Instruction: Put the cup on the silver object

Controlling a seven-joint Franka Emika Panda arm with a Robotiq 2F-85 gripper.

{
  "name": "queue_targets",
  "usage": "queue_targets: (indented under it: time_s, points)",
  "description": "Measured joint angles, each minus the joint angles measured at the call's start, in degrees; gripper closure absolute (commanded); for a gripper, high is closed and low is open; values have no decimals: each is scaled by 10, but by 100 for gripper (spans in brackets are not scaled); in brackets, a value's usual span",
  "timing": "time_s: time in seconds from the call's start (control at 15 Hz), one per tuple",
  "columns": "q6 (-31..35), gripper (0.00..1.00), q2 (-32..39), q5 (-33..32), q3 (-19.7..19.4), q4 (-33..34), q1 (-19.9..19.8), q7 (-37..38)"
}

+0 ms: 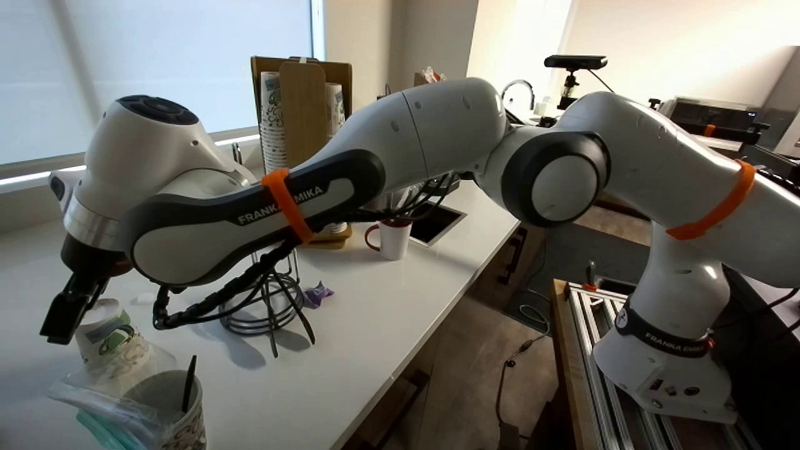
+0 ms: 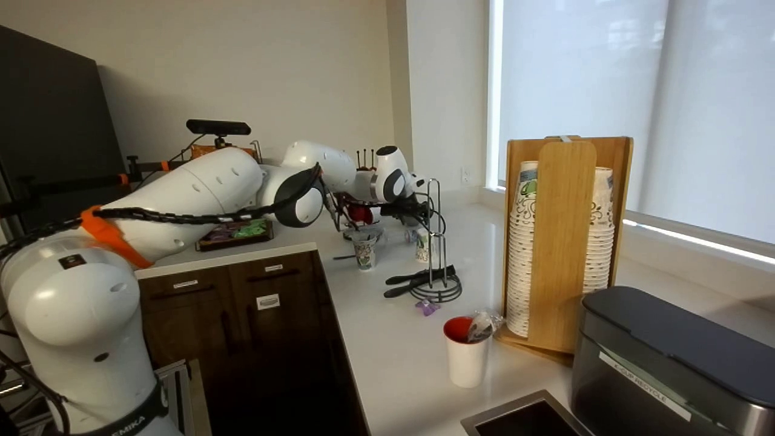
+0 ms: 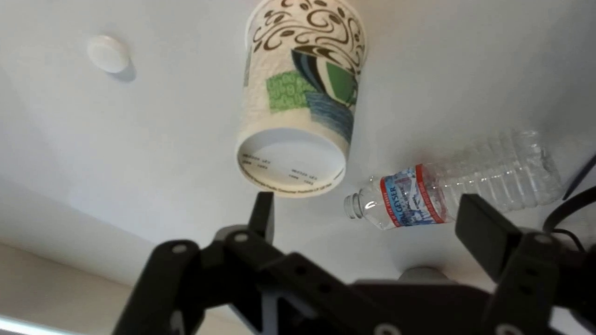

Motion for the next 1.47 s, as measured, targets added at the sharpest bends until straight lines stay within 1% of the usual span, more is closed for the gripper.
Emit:
queue_targets:
  time_s: [0.07,0.13,0.2,0.27,0.33,0.47,0.53,0.6,0.73,0.8,0.87,1.0,1.07,1.13,1.2,1.27,1.33,1.47]
  points:
    - [0,18,0,0,3,0,-1,0]
    - [0,25,0,0,7,-1,-1,-1]
    - [0,26,0,0,9,-1,-2,-2]
    - [0,25,1,0,10,-2,-2,-2]
    - [0,21,1,0,10,-2,-2,-2]
    - [0,18,1,0,10,-2,-2,-2]
    - [0,11,1,0,10,-2,-2,-2]
    - [0,16,1,-1,9,-2,-2,-1]
    - [0,19,1,-1,4,-1,-1,2]
    - [0,23,1,-1,1,-1,-1,4]
    - [0,21,1,-1,-1,-1,-1,6]
    - [0,24,1,-1,-3,-1,-1,8]
    - [-2,28,1,-1,-4,-1,-1,9]
    - [-3,29,1,-1,-5,-1,0,11]
    - [-6,32,1,-1,-6,-1,0,13]
    - [-10,30,1,-1,-6,-1,0,15]
    - [-15,33,1,-1,-6,-1,1,17]
    - [-30,29,0,-1,-6,-1,1,23]
